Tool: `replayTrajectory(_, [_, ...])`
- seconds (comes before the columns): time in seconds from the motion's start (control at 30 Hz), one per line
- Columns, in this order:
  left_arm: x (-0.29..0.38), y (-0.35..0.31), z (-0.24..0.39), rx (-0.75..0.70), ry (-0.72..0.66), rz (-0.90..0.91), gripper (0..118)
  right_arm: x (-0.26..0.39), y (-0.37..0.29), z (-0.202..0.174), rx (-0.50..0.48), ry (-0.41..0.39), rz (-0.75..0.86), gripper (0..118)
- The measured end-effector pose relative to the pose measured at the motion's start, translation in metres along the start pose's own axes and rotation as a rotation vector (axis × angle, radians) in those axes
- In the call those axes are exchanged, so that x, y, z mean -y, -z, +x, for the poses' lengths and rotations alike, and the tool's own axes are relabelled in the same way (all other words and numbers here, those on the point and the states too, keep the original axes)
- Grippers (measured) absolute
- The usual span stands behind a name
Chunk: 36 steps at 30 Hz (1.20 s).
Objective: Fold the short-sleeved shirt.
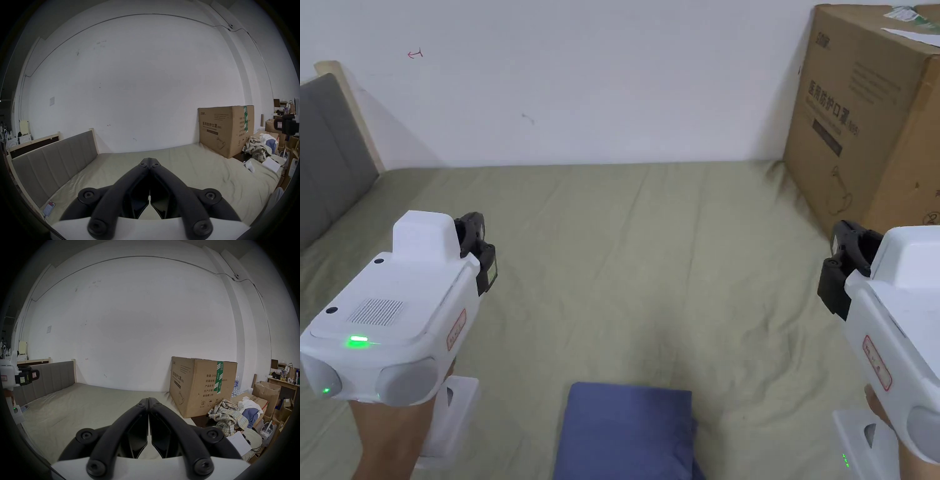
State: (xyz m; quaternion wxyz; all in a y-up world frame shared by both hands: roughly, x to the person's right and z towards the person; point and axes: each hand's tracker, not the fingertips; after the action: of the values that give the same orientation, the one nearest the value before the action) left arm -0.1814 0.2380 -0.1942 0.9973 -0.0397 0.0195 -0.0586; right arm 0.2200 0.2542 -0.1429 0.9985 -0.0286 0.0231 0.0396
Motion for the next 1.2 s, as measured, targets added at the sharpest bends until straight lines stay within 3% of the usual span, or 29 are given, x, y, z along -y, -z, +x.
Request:
replayTrajectory(0.6, [0.016, 0.0, -0.005, 0.001, -0.068, -0.032, 0, 0.02, 0.024, -0.024, -0.046, 0.0, -0.034, 0])
replayTrajectory(1.0, [0.043, 0.013, -0.023, 0.055, -0.136, -0.11, 0, 0.179, 0.082, -0.106, -0.228, -0.034, -0.433, 0])
replayTrajectory(1.2, [0.068, 0.023, -0.034, 0.09, -0.211, -0.192, 0, 0.259, 0.092, -0.147, -0.293, -0.094, -0.611, 0])
